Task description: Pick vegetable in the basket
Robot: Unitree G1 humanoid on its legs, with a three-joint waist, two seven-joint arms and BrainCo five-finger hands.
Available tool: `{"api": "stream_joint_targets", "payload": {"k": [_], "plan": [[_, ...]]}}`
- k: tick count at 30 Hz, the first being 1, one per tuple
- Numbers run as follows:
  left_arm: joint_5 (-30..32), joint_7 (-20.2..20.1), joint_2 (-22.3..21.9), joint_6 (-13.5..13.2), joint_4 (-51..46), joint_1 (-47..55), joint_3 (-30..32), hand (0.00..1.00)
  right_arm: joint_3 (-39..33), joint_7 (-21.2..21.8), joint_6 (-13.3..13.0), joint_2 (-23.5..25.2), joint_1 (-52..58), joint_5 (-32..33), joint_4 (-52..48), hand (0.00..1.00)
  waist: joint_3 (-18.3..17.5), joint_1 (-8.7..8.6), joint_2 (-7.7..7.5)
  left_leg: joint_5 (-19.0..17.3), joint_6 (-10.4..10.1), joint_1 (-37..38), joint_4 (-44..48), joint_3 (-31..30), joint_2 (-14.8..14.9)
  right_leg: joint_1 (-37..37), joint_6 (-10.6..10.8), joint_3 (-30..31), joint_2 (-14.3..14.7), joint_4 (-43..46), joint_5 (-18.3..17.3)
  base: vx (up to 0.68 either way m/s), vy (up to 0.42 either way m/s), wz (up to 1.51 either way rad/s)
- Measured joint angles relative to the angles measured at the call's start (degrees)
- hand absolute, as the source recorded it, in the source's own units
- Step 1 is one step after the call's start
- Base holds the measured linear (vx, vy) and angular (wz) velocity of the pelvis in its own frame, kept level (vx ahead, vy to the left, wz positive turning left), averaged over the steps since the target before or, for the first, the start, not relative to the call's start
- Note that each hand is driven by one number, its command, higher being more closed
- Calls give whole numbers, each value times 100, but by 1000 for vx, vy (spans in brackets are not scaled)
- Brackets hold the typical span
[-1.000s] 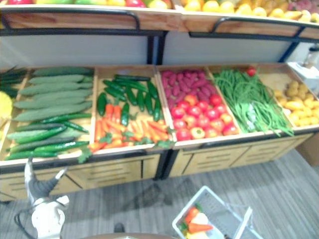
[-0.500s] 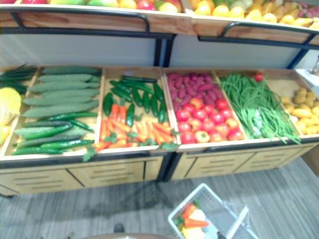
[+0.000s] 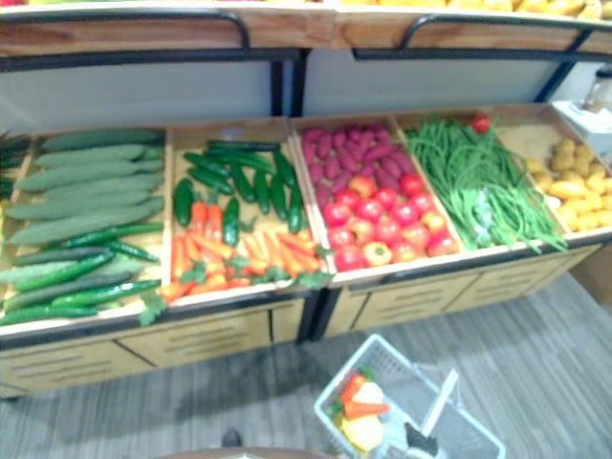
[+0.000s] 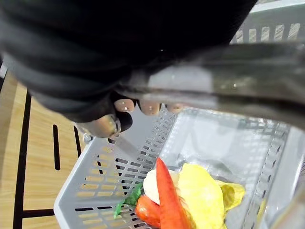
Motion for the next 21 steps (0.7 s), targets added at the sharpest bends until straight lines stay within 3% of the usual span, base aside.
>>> {"api": "stream_joint_targets", "payload": {"k": [3,5,7,8,10,11,14,18,20,21], "plan": [[177,-157,137,-3,107,-175,-313,0,4,31,-14,25,-9,3,-236,100,142,-29,62,-400,57,-198,670,275,274,-320,-8,406,45,354,106,-41,84,-61],[177,-148,207,-1,184,-260,-434,0,56,32,-27,133,-7,30,-502,100,151,-3,129,-595,92,-334,923,664,551,-702,-140,733,187,399,537,-81,166,-126],[197,-145,205,35,222,-423,-400,0,345,60,-73,243,-47,150,-721,100,238,19,311,-546,358,-269,755,1588,855,-906,-360,636,455,-239,1455,-171,271,-175],[215,-149,216,40,188,-457,-391,0,415,81,-73,242,-87,205,-743,100,327,17,281,-536,399,-169,700,1766,865,-971,-502,277,321,277,1223,-158,213,-154],[220,-171,239,59,194,-457,-408,0,483,110,-97,132,-114,225,-752,100,439,-66,311,-559,477,35,587,2429,864,-1011,-655,-592,-233,1798,400,-94,185,-153],[214,-178,246,63,196,-446,-409,0,532,158,-89,53,-168,223,-619,100,445,-90,295,-560,489,120,546,2792,878,-859,-676,-885,-492,2390,275,-91,161,-151],[167,-255,306,83,195,-441,-435,0,595,216,-70,-9,-256,187,-217,100,426,-128,257,-559,492,313,574,3606,962,-282,-704,-1081,-883,2977,253,-83,28,-143],[156,-368,372,88,189,-403,-432,0,591,249,20,-46,-370,178,-74,100,391,-118,242,-568,524,315,880,4619,1344,97,-508,-1367,-1040,2442,389,-103,-221,-155],[156,-382,325,95,198,-362,-458,0,579,248,55,-213,-401,180,5,100,347,-123,392,-452,581,188,1038,4985,1648,52,24,-1486,-625,1486,24,-147,-431,-137],[155,-380,302,96,203,-346,-460,0,576,245,80,-286,-390,180,54,100,339,-116,401,-402,601,149,1033,5003,1691,73,88,-1482,-501,1284,-22,-158,-412,-120]]}}
